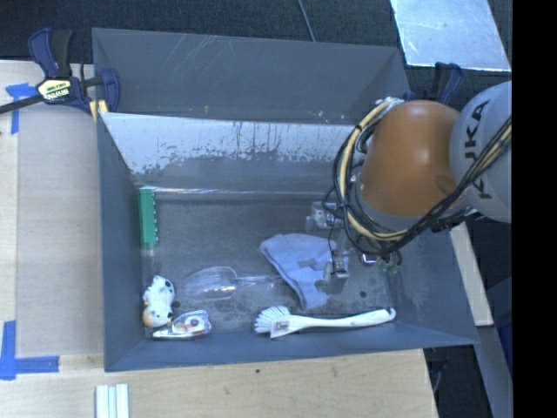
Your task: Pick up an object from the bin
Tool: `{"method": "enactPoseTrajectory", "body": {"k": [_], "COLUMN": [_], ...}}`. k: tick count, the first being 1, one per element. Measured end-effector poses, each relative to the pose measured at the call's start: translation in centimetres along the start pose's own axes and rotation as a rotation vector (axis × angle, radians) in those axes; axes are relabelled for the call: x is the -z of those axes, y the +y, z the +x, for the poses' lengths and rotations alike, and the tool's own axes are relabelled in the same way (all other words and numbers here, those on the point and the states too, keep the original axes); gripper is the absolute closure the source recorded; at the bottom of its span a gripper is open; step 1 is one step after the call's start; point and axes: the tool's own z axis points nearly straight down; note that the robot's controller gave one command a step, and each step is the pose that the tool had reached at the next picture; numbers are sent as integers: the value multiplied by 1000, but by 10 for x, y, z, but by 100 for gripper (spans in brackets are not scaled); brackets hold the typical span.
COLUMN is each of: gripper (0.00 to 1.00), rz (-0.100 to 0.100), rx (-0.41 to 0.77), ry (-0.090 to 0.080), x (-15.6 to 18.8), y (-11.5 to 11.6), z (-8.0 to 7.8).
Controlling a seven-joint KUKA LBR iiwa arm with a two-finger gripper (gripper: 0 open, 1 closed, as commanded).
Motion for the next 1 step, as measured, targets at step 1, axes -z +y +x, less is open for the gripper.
{"method": "enactPoseTrajectory", "body": {"k": [1], "gripper": [0], "rz": [0], "rx": [0], "ry": [0], "x": [0], "y": [0], "z": [0]}}
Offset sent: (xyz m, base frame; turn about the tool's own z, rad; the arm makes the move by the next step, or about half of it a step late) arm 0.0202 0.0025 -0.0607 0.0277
